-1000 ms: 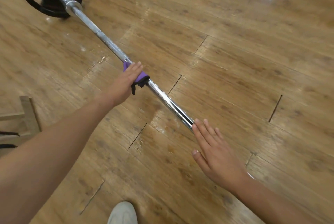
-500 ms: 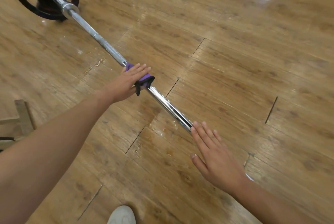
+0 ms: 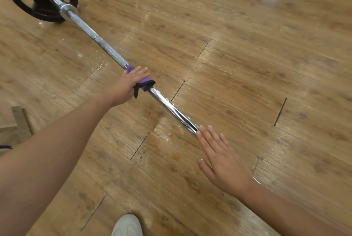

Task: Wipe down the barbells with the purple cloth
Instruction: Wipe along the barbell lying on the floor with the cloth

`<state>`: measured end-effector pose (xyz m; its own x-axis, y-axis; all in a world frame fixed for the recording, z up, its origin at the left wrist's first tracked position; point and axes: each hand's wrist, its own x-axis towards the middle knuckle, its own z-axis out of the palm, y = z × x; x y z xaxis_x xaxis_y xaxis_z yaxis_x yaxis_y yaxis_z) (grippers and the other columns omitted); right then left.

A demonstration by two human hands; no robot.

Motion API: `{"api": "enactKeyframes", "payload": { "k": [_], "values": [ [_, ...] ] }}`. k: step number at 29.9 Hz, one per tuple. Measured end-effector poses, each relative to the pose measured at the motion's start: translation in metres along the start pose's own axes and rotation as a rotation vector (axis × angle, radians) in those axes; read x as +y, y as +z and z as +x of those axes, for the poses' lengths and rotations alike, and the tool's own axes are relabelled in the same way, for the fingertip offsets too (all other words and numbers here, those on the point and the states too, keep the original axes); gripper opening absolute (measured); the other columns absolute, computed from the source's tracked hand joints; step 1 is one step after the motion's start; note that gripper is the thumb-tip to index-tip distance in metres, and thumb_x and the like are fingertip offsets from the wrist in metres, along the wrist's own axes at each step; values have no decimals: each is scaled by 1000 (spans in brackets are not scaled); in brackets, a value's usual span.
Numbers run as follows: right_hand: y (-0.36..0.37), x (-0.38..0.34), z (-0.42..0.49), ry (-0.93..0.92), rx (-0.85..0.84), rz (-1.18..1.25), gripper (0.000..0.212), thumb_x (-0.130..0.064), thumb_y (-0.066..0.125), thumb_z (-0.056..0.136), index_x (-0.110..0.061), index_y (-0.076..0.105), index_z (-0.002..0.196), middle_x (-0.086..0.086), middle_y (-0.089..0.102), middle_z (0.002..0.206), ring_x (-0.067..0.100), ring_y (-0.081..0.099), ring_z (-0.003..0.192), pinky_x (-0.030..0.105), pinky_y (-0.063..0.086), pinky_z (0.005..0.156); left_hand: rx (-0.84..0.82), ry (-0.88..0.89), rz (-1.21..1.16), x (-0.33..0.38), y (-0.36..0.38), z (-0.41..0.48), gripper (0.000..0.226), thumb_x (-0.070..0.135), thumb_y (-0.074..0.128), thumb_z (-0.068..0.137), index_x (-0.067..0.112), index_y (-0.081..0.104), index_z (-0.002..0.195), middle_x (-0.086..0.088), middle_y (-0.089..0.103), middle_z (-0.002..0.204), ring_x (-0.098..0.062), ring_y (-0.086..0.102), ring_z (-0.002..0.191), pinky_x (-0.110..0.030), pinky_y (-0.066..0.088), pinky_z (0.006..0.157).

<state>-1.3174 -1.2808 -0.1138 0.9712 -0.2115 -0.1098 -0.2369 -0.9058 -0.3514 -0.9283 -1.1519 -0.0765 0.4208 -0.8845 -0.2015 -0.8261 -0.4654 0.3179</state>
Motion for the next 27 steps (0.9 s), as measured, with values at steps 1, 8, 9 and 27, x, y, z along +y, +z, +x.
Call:
{"api": "enactKeyframes", "payload": {
  "k": [1,8,9,27],
  "values": [
    [0,0,0,-1,-5,0,69,-46,31,105,-15,10,162,-2,-2,170,16,-5,156,40,8,123,12,-45,10,1,-2,1,76,-20,41,92,14,26,158,-1,14,168,-17,2,155,-44,-1,126],
    [1,1,0,0,-6,5,70,-46,32,105,-15,8,162,-2,-4,170,16,-6,156,40,8,123,-36,85,62,-6,1,-3,85,-22,46,88,17,22,160,1,12,168,-14,2,155,-45,2,127],
    [1,1,0,-3,-9,5,70,-46,32,105,-15,7,162,-3,-5,170,16,-7,156,40,8,123,-37,54,65,-14,-5,-1,85,-22,44,90,18,20,160,1,11,168,-14,1,155,-44,2,127],
    [4,-1,-2,-20,31,-17,72,-44,36,102,-12,11,162,3,2,170,20,-2,157,42,12,121,-42,1,37,20,-1,-7,81,-22,42,90,16,24,159,0,14,168,-15,4,155,-42,3,127]
  ]
}}
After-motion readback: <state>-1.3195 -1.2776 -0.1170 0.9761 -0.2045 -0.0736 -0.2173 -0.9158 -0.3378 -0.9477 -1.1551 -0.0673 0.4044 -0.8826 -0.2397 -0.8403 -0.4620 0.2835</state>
